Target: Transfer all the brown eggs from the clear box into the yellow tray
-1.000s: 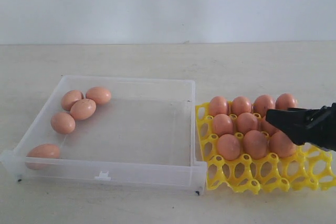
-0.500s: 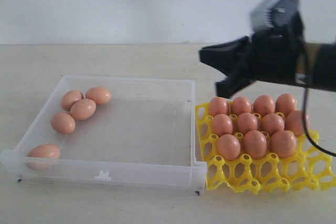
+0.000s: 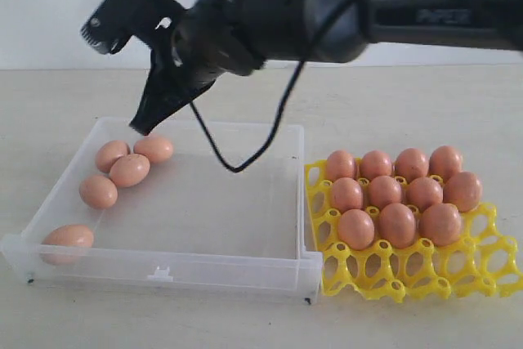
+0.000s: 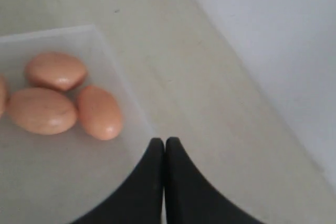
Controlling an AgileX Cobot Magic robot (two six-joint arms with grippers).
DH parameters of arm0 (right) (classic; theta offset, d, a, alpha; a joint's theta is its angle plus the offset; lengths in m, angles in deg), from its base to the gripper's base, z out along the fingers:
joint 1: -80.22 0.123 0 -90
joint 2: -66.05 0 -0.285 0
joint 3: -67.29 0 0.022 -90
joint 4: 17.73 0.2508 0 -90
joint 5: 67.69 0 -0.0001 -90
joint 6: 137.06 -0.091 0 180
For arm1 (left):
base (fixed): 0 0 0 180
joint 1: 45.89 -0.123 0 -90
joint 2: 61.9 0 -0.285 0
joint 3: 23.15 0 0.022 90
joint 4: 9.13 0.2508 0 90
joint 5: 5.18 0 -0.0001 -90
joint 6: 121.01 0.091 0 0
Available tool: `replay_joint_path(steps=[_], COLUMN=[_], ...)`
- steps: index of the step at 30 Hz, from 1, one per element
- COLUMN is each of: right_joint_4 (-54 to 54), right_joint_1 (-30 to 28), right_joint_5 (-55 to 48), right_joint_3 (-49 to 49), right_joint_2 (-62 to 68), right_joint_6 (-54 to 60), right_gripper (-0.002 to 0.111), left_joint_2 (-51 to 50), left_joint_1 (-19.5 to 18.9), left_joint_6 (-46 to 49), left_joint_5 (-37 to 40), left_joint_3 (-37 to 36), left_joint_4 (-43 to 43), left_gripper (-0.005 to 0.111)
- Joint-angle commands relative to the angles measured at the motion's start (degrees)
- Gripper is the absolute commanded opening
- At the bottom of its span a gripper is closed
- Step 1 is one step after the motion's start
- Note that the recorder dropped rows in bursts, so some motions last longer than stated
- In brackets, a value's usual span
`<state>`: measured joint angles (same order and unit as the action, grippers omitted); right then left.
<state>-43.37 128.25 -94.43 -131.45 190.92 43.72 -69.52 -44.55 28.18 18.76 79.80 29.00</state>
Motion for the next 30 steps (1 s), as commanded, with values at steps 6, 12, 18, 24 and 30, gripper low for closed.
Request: replay_joint_path(steps=[6, 12, 18, 24, 30], right_joint_4=[39.92, 42.28, 44.90, 44.65, 44.72], right_joint_1=[0.48, 0.48, 0.59, 0.59, 0.59], right_joint_5=[-29.35, -21.01, -22.62, -17.07, -14.17], right_joint_3=[-25.96, -29.94, -29.94, -29.94, -29.94], right_joint_2=[14.15, 16.17, 19.07, 22.81, 25.16], right_joint_6=[34.68, 32.39, 35.35, 28.88, 29.30], right_gripper=[0.000, 0.000, 0.042, 0.062, 0.060], left_joint_2=[-0.17, -0.17, -0.17, -0.17, -0.17], left_joint_1=[0.45, 0.45, 0.45, 0.45, 0.45], left_joint_6=[-0.21, -0.21, -0.21, -0.59, -0.59], left_joint_5=[0.05, -0.97, 2.00, 2.12, 2.00], left_joint_3=[-0.17, -0.17, -0.17, -0.17, -0.17], left_joint_4=[0.44, 0.44, 0.47, 0.24, 0.24], left_gripper=[-0.004, -0.004, 0.008, 0.034, 0.034])
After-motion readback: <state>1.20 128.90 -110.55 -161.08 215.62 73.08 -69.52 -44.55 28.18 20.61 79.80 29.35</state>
